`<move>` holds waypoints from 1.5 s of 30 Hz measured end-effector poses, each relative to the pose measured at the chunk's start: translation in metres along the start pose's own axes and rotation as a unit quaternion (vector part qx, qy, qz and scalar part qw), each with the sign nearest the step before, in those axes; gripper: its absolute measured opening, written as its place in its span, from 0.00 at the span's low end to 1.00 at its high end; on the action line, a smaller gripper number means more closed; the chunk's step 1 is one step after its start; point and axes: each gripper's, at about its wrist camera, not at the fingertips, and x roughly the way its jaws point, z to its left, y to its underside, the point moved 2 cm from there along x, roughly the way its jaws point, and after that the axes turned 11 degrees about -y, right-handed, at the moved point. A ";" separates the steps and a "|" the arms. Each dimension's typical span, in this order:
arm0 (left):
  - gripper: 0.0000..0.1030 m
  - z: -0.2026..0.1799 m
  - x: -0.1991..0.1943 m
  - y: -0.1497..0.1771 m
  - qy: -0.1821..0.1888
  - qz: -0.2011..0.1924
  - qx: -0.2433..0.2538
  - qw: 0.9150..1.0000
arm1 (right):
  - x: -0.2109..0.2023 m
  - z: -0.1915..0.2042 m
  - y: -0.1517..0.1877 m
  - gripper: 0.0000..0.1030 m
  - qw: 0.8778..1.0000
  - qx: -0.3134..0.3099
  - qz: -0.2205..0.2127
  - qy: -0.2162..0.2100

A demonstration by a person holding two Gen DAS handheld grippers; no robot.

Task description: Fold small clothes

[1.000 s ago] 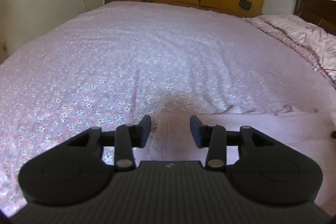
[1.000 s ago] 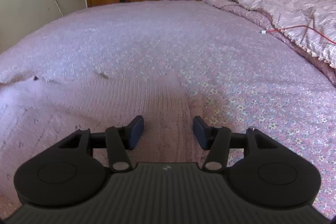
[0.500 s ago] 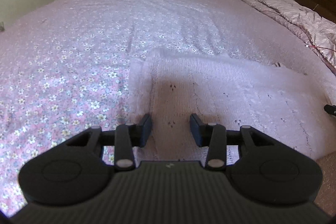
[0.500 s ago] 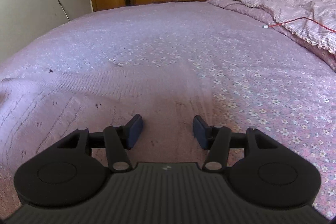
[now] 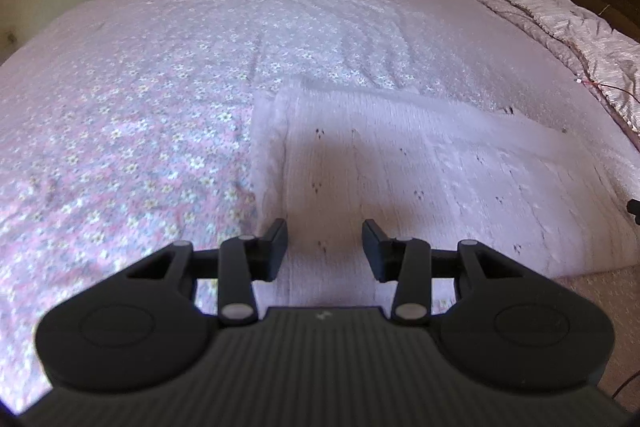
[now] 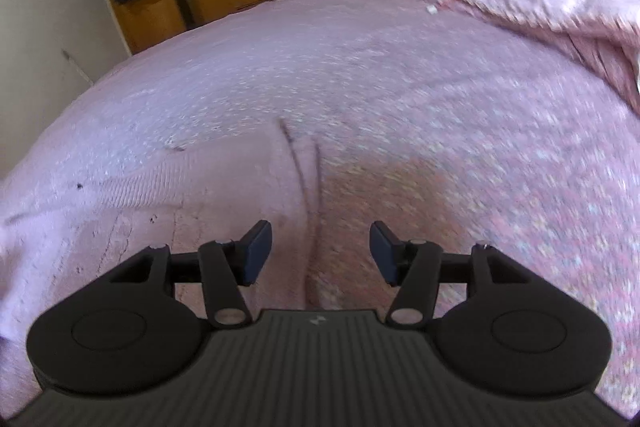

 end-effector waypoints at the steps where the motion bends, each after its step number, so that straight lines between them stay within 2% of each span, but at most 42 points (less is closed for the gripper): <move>1: 0.43 -0.001 -0.003 0.002 -0.003 0.002 0.000 1.000 | -0.003 -0.005 0.001 0.64 1.000 0.016 0.002 -0.008; 4: 0.47 -0.003 -0.011 0.006 -0.014 0.013 0.004 1.000 | -0.011 -0.017 0.004 0.67 0.998 0.060 0.009 -0.033; 7: 0.47 -0.007 -0.016 0.013 -0.029 0.022 0.016 0.999 | -0.013 -0.025 0.010 0.69 0.994 0.095 0.020 -0.058; 10: 0.48 -0.011 -0.020 0.020 -0.040 0.032 0.022 0.998 | -0.014 -0.026 0.018 0.71 0.991 0.112 0.029 -0.065; 15: 0.48 -0.012 -0.024 0.032 -0.062 0.054 0.018 0.996 | -0.017 -0.017 0.029 0.84 0.993 0.090 0.035 -0.069; 17: 0.48 -0.011 -0.026 0.035 -0.065 0.056 0.011 0.996 | -0.017 -0.014 0.033 0.94 0.994 0.078 0.033 -0.069; 19: 0.48 -0.011 -0.028 0.038 -0.063 0.058 0.003 0.996 | -0.014 -0.013 0.037 1.00 0.992 0.079 0.030 -0.089; 25: 0.48 -0.018 -0.038 0.048 -0.057 0.058 0.006 0.997 | -0.007 -0.007 0.031 1.00 0.993 0.089 0.043 -0.071; 28: 0.48 -0.022 -0.041 0.053 -0.059 0.060 0.010 0.996 | -0.002 -0.008 0.027 1.00 0.990 0.106 0.044 -0.078; 33: 0.48 -0.023 -0.038 0.056 -0.051 0.069 0.006 0.996 | 0.006 -0.011 0.027 1.00 0.977 0.161 0.037 -0.137; 42: 0.48 -0.021 -0.040 0.056 -0.058 0.068 0.000 0.996 | 0.013 -0.018 0.027 1.00 0.963 0.204 0.002 -0.175; 43: 0.48 -0.021 -0.040 0.055 -0.060 0.068 -0.001 0.996 | 0.013 -0.017 0.026 0.94 0.964 0.202 0.005 -0.174; 44: 0.48 -0.022 -0.040 0.055 -0.061 0.068 -0.002 0.996 | 0.014 -0.016 0.025 0.78 0.965 0.198 0.009 -0.175; 45: 0.48 -0.022 -0.041 0.054 -0.060 0.068 -0.001 0.996 | 0.016 -0.015 0.025 0.70 0.964 0.198 0.017 -0.175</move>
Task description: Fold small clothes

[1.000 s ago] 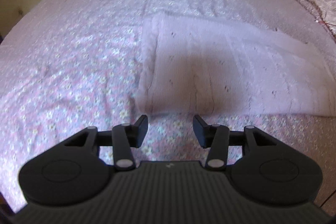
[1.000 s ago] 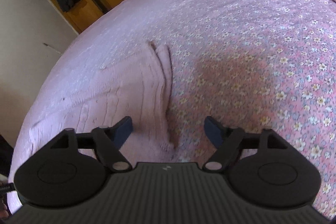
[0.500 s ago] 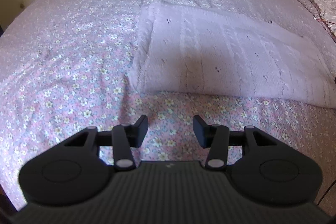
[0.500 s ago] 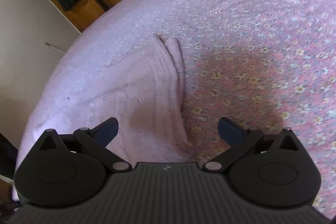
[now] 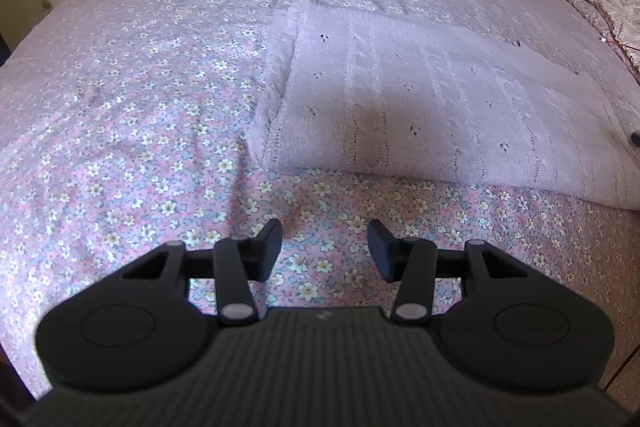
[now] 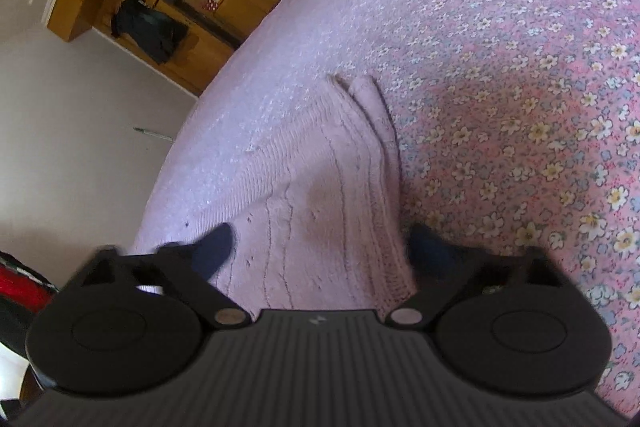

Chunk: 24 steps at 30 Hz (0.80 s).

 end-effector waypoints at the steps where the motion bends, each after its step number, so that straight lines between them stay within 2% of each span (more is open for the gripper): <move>1: 0.48 -0.001 -0.001 0.000 0.001 0.000 0.000 1.000 | 0.003 -0.002 0.000 0.53 1.000 0.007 0.009 0.004; 3: 0.48 -0.002 -0.003 -0.001 0.001 -0.001 0.003 1.000 | 0.005 -0.007 0.000 0.42 1.000 0.024 0.018 0.006; 5: 0.48 -0.003 -0.004 -0.001 -0.001 -0.003 0.006 1.000 | 0.005 -0.012 0.001 0.39 0.999 0.039 0.016 -0.004; 12: 0.48 -0.004 -0.004 -0.002 -0.004 -0.003 0.010 1.000 | 0.001 -0.021 0.002 0.39 0.998 0.066 0.008 -0.019; 15: 0.48 -0.005 -0.004 -0.001 -0.005 -0.002 0.012 1.000 | 0.000 -0.025 0.002 0.43 0.996 0.086 0.000 -0.023; 20: 0.48 -0.005 -0.004 -0.001 -0.005 0.000 0.013 1.000 | 0.000 -0.020 0.004 0.47 0.996 0.080 -0.008 -0.022; 24: 0.48 -0.004 -0.002 -0.002 -0.001 0.001 0.009 1.000 | 0.002 -0.019 0.003 0.45 0.996 0.081 -0.010 -0.028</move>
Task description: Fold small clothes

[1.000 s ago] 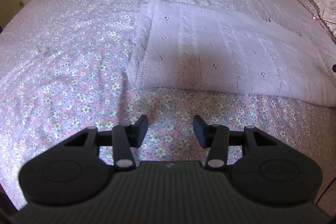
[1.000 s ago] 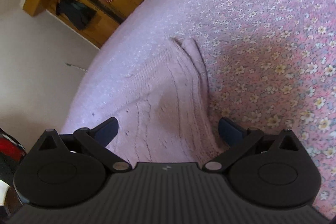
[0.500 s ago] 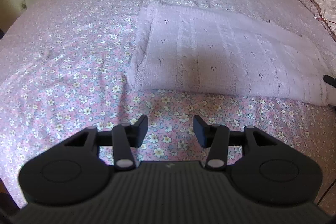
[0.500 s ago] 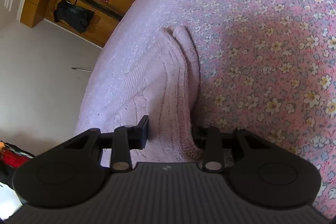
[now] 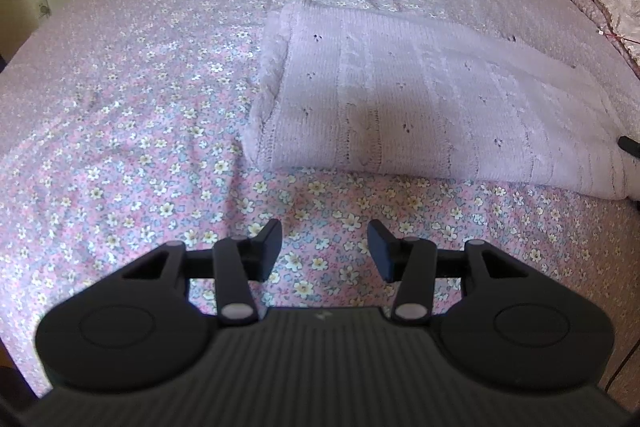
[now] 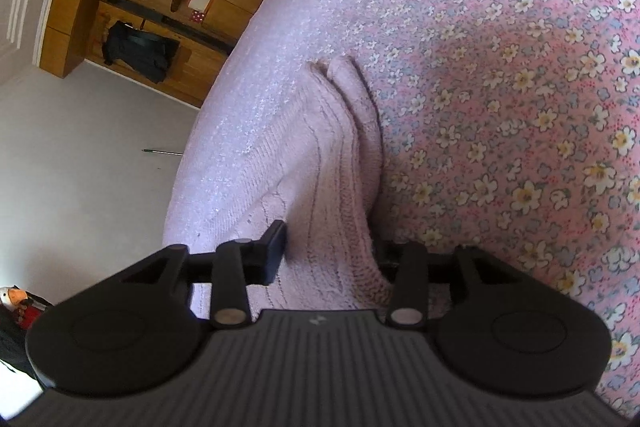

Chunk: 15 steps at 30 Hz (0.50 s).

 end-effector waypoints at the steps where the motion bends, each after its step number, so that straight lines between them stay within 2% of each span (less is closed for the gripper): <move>1: 0.48 0.000 0.001 -0.001 0.001 0.002 0.000 1.000 | -0.001 0.000 0.000 0.41 1.000 0.000 -0.003 0.001; 2: 0.48 0.001 0.002 -0.001 0.001 0.003 0.000 1.000 | -0.001 0.001 0.002 0.37 1.000 -0.004 -0.006 0.004; 6: 0.48 0.003 0.004 -0.004 -0.002 0.002 0.002 1.000 | -0.008 0.010 0.008 0.33 0.999 -0.030 -0.019 0.010; 12: 0.48 0.009 0.002 -0.009 -0.007 -0.005 0.003 1.000 | -0.008 0.042 0.008 0.28 0.997 -0.073 -0.030 -0.018; 14: 0.48 0.014 -0.001 -0.012 -0.008 -0.008 -0.001 1.000 | -0.006 0.058 0.007 0.20 0.994 -0.097 -0.027 -0.030; 15: 0.48 0.016 -0.002 -0.014 -0.006 -0.010 -0.004 1.000 | -0.005 0.066 0.007 0.20 0.993 -0.110 -0.025 -0.032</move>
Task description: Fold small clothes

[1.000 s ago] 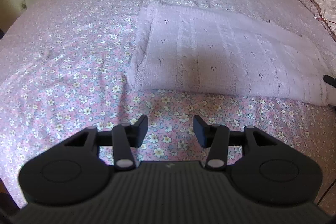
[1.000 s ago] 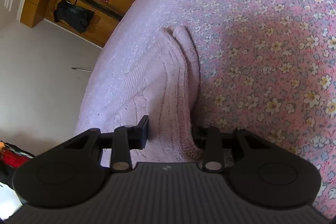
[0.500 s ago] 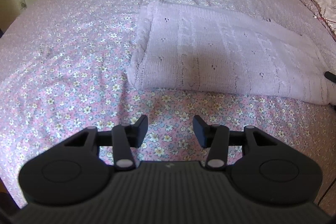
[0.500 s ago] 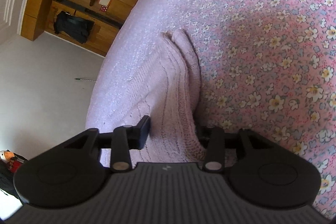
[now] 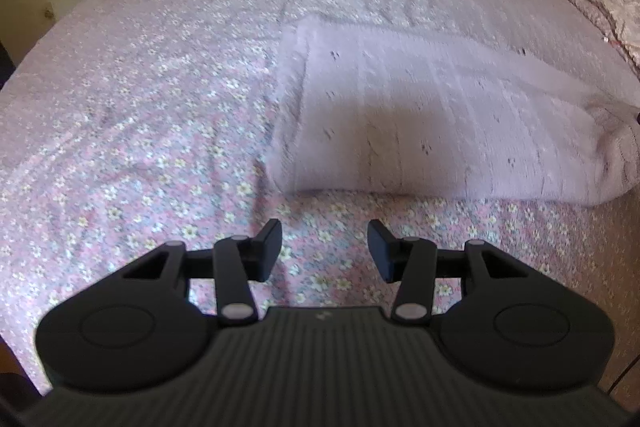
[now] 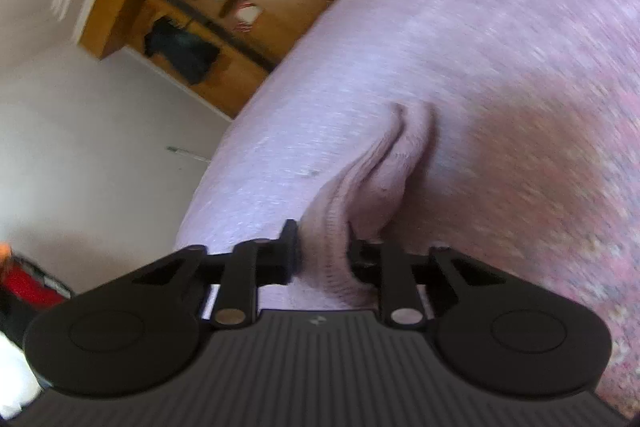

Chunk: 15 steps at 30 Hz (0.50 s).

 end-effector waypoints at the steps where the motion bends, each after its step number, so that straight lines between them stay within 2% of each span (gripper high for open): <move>1: 0.48 0.003 -0.002 -0.002 0.003 -0.003 -0.004 1.000 | 0.003 0.009 -0.001 0.20 1.000 -0.016 0.004 -0.002; 7: 0.48 0.018 -0.012 -0.017 0.006 -0.018 -0.011 1.000 | 0.025 0.060 0.000 0.19 0.995 -0.081 0.033 -0.041; 15: 0.48 0.043 -0.027 -0.038 0.025 -0.031 -0.034 0.999 | 0.076 0.130 0.011 0.18 0.984 -0.104 0.087 -0.118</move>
